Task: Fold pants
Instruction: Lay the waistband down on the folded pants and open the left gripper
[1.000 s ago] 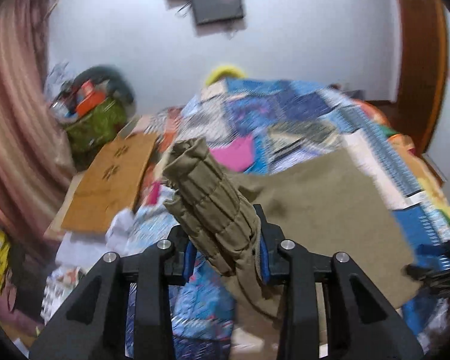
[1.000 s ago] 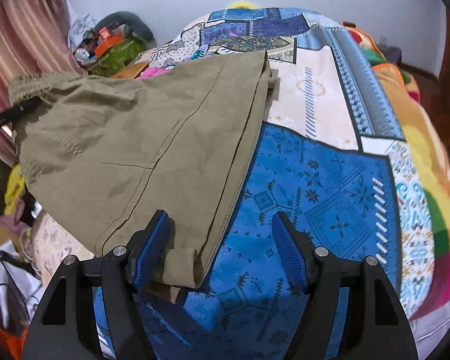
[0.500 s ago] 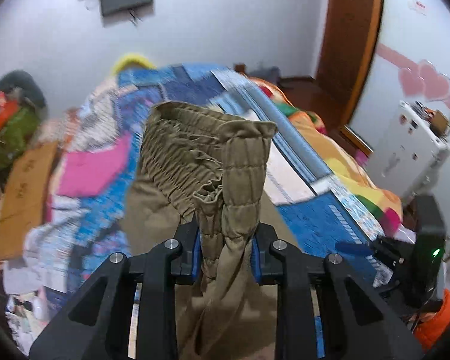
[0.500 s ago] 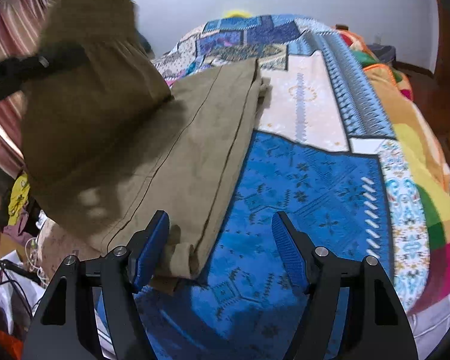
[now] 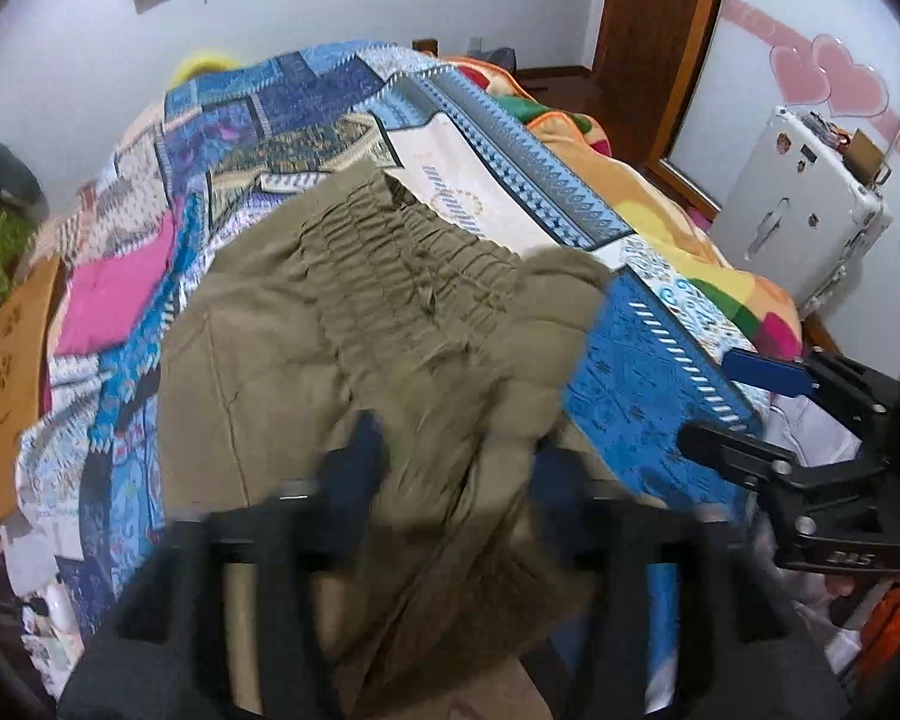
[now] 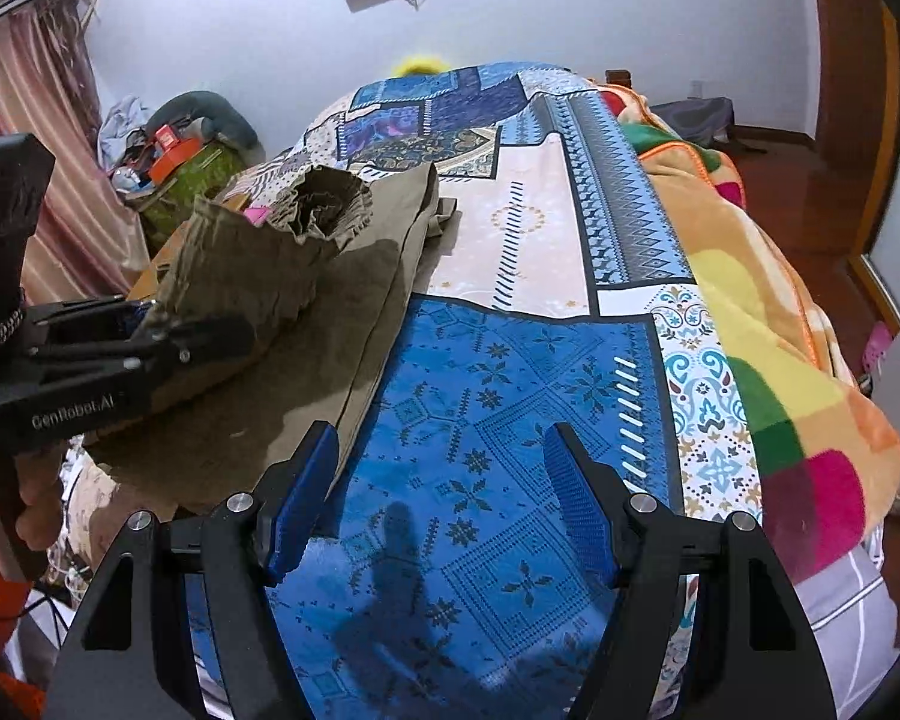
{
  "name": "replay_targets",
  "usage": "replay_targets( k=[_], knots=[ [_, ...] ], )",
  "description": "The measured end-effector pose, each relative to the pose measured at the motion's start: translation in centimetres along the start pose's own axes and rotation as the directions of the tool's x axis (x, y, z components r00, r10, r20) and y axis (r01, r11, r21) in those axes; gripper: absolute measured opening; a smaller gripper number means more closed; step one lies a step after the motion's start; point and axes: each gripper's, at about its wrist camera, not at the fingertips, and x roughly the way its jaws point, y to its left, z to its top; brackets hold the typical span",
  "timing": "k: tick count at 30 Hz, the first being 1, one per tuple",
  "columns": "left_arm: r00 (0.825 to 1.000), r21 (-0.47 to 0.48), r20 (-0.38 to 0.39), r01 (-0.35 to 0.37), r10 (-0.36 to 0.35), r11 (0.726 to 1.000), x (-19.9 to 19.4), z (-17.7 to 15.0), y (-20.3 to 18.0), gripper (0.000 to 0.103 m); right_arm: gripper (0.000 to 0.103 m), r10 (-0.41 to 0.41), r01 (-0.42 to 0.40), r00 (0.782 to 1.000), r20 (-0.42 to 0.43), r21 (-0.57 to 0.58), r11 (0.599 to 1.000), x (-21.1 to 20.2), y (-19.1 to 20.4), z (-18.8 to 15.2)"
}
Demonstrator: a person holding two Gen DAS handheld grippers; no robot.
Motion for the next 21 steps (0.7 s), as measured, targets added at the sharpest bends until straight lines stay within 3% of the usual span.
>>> replay_targets(
  k=[2, 7, 9, 16, 19, 21],
  knots=[
    [0.999, -0.021, 0.050, 0.015, -0.014, 1.000, -1.7, -0.1, 0.7, 0.078, 0.067, 0.003, -0.003, 1.000, -0.002, -0.007, 1.000, -0.2, 0.2, 0.0],
    [0.985, -0.052, 0.150, -0.083, 0.090, 0.995, -5.2, 0.4, 3.8, 0.092, 0.067, 0.010, -0.010, 1.000, 0.007, -0.024, 1.000, -0.3, 0.8, 0.7],
    [0.974, -0.077, 0.170, -0.136, 0.147, 0.988, -5.8, 0.7, 6.0, 0.094, 0.067, 0.020, -0.019, 1.000, 0.017, -0.028, 0.999, -0.3, 1.3, 1.3],
    [0.950, -0.100, 0.116, -0.280, 0.290, 0.955, -3.1, 2.9, 13.5, 0.094, 0.068, 0.084, -0.082, 0.994, 0.067, -0.036, 0.996, -0.3, 3.4, 3.5],
    [0.950, -0.097, 0.072, -0.297, 0.304, 0.950, -0.4, 4.2, 16.1, 0.094, 0.069, 0.110, -0.108, 0.991, 0.071, -0.039, 0.993, 0.4, 4.4, 4.3],
    [0.959, -0.100, 0.048, -0.274, 0.280, 0.957, 1.4, 5.3, 17.4, 0.094, 0.070, 0.117, -0.114, 0.991, 0.065, -0.045, 0.992, 1.1, 5.0, 4.5]
  ],
)
